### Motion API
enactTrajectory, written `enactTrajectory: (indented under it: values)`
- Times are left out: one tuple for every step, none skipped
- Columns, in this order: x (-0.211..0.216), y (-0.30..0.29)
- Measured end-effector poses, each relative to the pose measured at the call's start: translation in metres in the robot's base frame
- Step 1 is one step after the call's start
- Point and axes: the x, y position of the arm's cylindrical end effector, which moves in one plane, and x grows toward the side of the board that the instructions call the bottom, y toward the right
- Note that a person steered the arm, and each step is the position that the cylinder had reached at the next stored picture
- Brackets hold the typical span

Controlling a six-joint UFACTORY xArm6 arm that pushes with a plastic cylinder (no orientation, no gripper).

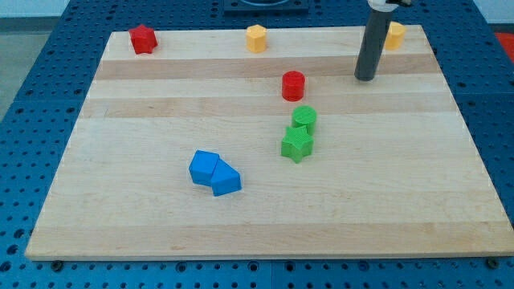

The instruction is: Push the green circle towards the center left side of the board

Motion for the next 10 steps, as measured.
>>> enactTrajectory:
  values:
    - [0.023, 0.016]
    - [0.054, 0.029]
    - [0.088, 0.029]
    - [0.102, 0.001]
    - [0.102, -0.047]
    - [0.102, -0.103]
    - [0.102, -0.157]
    - [0.102, -0.21]
    - [0.102, -0.264]
    - [0.102, -0.313]
